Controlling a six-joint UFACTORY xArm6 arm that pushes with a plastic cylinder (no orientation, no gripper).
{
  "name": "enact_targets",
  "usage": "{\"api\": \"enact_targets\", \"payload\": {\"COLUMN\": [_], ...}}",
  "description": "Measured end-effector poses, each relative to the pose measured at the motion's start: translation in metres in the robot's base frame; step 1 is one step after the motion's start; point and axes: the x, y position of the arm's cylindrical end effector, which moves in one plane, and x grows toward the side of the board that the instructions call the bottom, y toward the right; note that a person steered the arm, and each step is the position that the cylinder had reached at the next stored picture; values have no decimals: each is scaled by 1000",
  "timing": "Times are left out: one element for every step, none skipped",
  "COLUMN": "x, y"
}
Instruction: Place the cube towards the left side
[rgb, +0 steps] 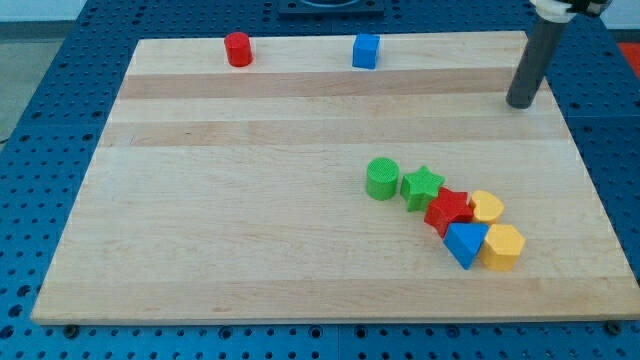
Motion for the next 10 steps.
{"api": "enact_targets", "payload": {"x": [-7, -37, -89, -120, -110, -92, -119, -132, -142, -148], "y": [13, 10, -67, -135, -154, -156, -190, -191, -170, -207]}}
